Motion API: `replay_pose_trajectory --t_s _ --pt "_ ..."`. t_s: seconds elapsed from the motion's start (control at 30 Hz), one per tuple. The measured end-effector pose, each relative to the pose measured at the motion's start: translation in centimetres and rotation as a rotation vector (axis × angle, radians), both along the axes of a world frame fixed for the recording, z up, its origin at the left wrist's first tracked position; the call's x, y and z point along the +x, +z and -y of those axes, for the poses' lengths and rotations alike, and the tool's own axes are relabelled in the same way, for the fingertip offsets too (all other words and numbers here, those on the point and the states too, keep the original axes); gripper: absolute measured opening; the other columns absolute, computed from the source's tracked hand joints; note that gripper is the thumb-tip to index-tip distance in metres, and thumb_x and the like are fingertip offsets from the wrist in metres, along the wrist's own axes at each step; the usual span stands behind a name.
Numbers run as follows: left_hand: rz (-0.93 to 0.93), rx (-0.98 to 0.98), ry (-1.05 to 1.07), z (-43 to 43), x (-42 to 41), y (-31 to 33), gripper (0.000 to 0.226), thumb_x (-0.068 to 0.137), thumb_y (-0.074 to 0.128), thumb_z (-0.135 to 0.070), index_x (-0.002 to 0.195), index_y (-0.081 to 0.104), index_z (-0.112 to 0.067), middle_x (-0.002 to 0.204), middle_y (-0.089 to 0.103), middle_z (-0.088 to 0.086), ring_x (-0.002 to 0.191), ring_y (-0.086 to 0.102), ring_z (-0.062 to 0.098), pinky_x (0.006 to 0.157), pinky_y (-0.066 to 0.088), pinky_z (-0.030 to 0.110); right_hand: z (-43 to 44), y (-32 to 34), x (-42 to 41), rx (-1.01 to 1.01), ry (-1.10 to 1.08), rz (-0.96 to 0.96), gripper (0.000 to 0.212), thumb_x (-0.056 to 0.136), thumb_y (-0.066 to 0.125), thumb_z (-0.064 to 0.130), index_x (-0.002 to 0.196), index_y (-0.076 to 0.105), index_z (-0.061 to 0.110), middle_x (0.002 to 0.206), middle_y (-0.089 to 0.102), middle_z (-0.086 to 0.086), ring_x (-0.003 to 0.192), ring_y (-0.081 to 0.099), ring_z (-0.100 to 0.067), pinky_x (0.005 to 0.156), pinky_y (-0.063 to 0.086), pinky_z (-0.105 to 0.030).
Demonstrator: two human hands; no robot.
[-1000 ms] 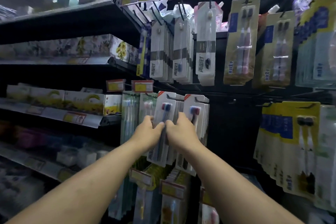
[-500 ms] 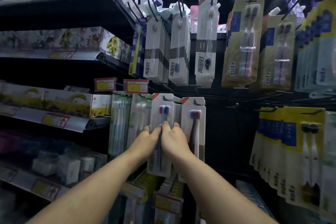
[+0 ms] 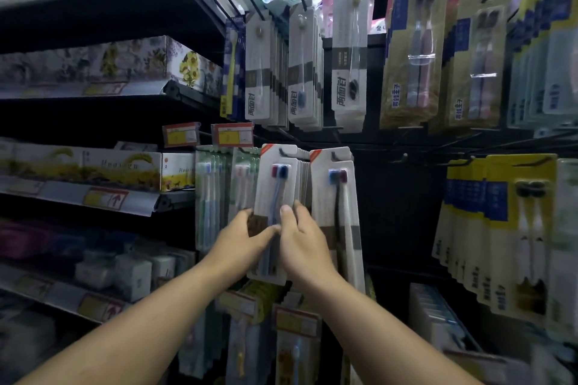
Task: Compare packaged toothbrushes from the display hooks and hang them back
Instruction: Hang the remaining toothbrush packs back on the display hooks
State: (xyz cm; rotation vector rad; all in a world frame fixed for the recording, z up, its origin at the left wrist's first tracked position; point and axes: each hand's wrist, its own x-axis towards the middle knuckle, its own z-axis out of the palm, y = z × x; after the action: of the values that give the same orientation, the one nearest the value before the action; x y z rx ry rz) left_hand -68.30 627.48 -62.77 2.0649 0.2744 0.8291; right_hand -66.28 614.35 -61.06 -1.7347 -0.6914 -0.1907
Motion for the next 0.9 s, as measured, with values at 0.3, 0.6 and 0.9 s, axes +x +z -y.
replay_pose_trajectory --t_s 0.3,0.6,0.9 --pt "-0.039 0.021 0.039 1.4 -2.6 0.3 0.052 0.09 0.076 -0.023 0.13 0.044 -0.024 0.124 0.061 -0.007 0.092 0.06 0.005 0.062 0.048 0.011 0.1 -0.7 -2.0 0.048 0.068 0.058 0.046 0.102 0.042 0.041 0.147 0.051 0.033 0.153 0.05 0.004 0.146 0.042 -0.016 0.118 0.04 -0.045" --pt "-0.042 0.014 0.117 0.8 -3.8 1.3 0.043 0.104 0.052 -0.018 0.147 0.053 -0.014 0.145 0.058 0.007 0.131 0.055 0.023 0.108 0.045 0.039 2.1 -0.8 -1.1 -0.029 0.113 -0.128 0.054 0.102 0.05 0.007 0.154 0.036 0.016 0.112 0.055 0.01 0.088 0.051 -0.004 0.077 0.047 -0.021" --pt "0.196 0.061 0.162 1.5 -3.6 0.3 0.026 0.098 0.068 -0.012 0.123 0.073 -0.015 0.117 0.073 -0.001 0.111 0.065 0.015 0.091 0.052 0.03 1.6 -1.1 -0.5 -0.055 0.086 -0.034 0.036 0.1 0.058 0.023 0.135 0.057 0.016 0.127 0.063 0.001 0.103 0.06 -0.01 0.085 0.054 -0.027"
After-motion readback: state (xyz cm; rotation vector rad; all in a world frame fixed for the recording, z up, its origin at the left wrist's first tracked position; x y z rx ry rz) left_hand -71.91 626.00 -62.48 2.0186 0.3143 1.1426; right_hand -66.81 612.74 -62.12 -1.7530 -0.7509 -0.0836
